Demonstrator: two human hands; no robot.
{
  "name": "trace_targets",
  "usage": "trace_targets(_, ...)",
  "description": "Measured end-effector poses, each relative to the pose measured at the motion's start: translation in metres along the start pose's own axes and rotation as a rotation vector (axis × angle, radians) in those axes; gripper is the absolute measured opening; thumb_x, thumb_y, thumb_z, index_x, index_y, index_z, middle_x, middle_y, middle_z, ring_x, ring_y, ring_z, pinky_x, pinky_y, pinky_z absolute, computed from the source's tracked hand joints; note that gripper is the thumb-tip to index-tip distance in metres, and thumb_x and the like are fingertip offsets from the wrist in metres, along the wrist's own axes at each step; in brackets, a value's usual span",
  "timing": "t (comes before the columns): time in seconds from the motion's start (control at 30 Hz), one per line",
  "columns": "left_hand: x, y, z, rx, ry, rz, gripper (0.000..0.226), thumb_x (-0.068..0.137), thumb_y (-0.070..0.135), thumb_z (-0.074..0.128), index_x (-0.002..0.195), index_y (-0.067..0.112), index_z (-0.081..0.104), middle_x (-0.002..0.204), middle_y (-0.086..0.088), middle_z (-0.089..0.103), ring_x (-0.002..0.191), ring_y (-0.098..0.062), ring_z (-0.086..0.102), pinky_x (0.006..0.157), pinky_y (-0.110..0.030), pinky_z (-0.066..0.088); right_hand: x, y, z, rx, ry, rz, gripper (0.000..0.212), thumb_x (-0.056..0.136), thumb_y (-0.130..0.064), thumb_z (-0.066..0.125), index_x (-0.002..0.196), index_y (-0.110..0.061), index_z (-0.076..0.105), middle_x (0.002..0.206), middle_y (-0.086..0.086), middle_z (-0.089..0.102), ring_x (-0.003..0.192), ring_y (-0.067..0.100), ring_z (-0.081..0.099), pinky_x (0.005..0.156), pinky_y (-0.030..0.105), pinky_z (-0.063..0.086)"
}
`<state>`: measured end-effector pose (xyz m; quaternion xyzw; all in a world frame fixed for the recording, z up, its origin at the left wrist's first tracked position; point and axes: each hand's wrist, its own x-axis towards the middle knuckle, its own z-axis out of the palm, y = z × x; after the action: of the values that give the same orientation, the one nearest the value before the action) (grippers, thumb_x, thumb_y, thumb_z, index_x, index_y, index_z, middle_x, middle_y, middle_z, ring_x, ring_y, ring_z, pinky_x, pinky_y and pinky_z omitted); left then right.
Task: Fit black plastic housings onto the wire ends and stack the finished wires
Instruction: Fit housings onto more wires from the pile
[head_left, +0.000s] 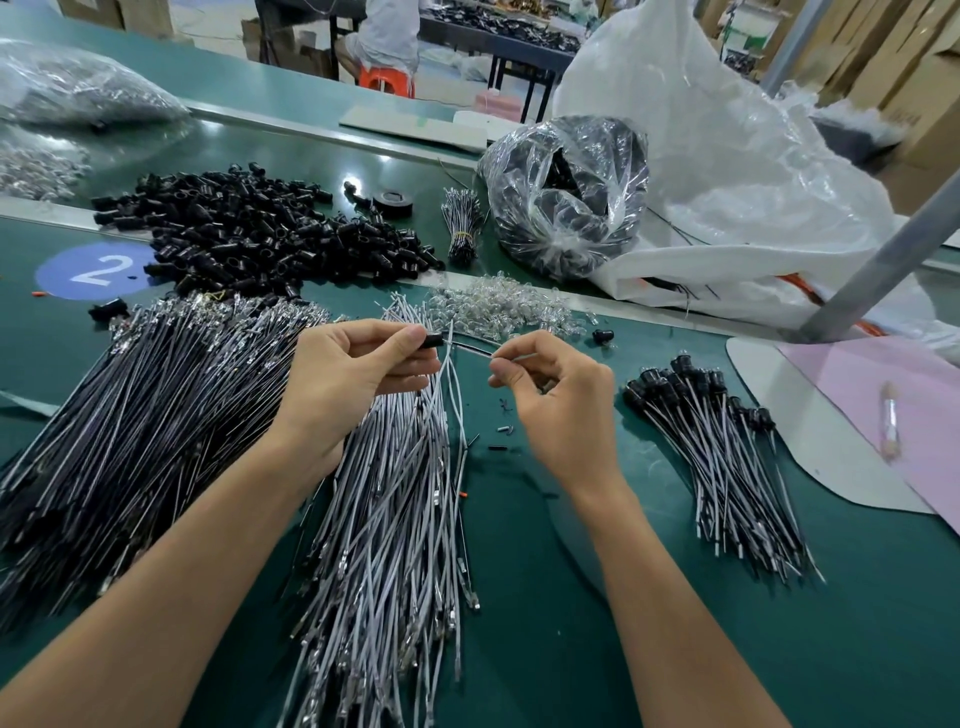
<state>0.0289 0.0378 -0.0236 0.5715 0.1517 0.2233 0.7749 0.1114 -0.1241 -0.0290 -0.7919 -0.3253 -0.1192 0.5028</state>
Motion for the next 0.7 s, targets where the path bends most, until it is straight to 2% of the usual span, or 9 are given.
trace_targets(0.1,0.0001,-0.0002,0.0005,0.016,-0.023,0.006,0.025,0.072,0.019,0.072,0.093,0.006,0.073,0.083,-0.013,0.076,0.078,-0.023,0.075,0.064,-0.022,0.058,-0.0003,0.0007,-0.0001,-0.007,-0.002,-0.002,0.01,0.087,-0.007,0.071,0.082,-0.015,0.069,0.068,-0.011,0.069,0.064,0.008,0.068,0.057,0.024,0.052)
trace_targets(0.2,0.0,-0.001,0.0008,0.033,-0.062,0.029,0.023,0.07,0.016,0.073,0.092,0.009,0.074,0.085,-0.011,0.076,0.081,-0.023,0.075,0.068,-0.024,0.059,0.0002,0.0011,-0.0006,0.0,0.011,0.014,0.009,0.087,-0.006,0.071,0.082,-0.014,0.069,0.068,-0.009,0.07,0.058,0.004,0.063,0.052,0.01,0.039)
trace_targets(0.23,0.0,-0.0012,0.0009,0.034,-0.071,0.035,0.023,0.07,0.015,0.072,0.092,0.009,0.074,0.085,-0.011,0.076,0.082,-0.023,0.075,0.07,-0.025,0.059,0.0004,0.001,-0.0008,0.008,0.015,0.024,0.009,0.088,-0.006,0.07,0.082,-0.013,0.069,0.068,-0.01,0.07,0.056,0.003,0.061,0.051,0.01,0.038)
trace_targets(0.33,0.0009,-0.001,0.0004,0.027,-0.079,0.048,0.023,0.07,0.013,0.072,0.093,0.009,0.073,0.086,-0.009,0.077,0.085,-0.024,0.075,0.071,-0.025,0.059,0.0011,0.0008,-0.0015,0.032,0.023,0.062,0.011,0.089,-0.006,0.069,0.082,-0.015,0.068,0.068,-0.011,0.07,0.052,0.007,0.059,0.052,0.028,0.049)
trace_targets(0.37,0.001,-0.001,0.0003,0.025,-0.08,0.052,0.024,0.07,0.013,0.072,0.093,0.009,0.073,0.087,-0.009,0.077,0.085,-0.023,0.075,0.07,-0.024,0.059,0.0012,0.0008,-0.0017,0.032,0.024,0.067,0.013,0.089,-0.006,0.069,0.081,-0.016,0.068,0.068,-0.012,0.07,0.051,0.008,0.059,0.054,0.03,0.051)
trace_targets(0.5,0.0003,-0.0017,0.0017,0.05,-0.109,0.072,0.026,0.068,0.012,0.074,0.093,0.008,0.073,0.087,-0.009,0.077,0.085,-0.022,0.075,0.069,-0.022,0.058,0.0006,0.0006,-0.0008,0.04,0.009,0.063,0.012,0.088,-0.007,0.07,0.081,-0.017,0.068,0.068,-0.011,0.071,0.054,0.005,0.061,0.054,0.024,0.05)
trace_targets(0.6,0.0,-0.002,0.0019,0.071,-0.12,0.087,0.028,0.067,0.012,0.075,0.094,0.007,0.073,0.087,-0.009,0.077,0.086,-0.022,0.074,0.069,-0.023,0.058,-0.0008,0.0004,0.001,0.036,-0.015,0.046,0.01,0.087,-0.006,0.071,0.082,-0.014,0.069,0.07,-0.009,0.071,0.056,-0.002,0.061,0.056,0.012,0.044)
trace_targets(0.7,0.0004,-0.0015,0.0013,0.063,-0.111,0.091,0.028,0.066,0.012,0.075,0.094,0.008,0.073,0.088,-0.009,0.077,0.087,-0.023,0.074,0.069,-0.022,0.058,0.0,0.0015,0.001,0.029,-0.021,0.051,0.01,0.087,-0.006,0.071,0.082,-0.014,0.069,0.072,-0.007,0.072,0.062,0.002,0.065,0.059,0.018,0.049)
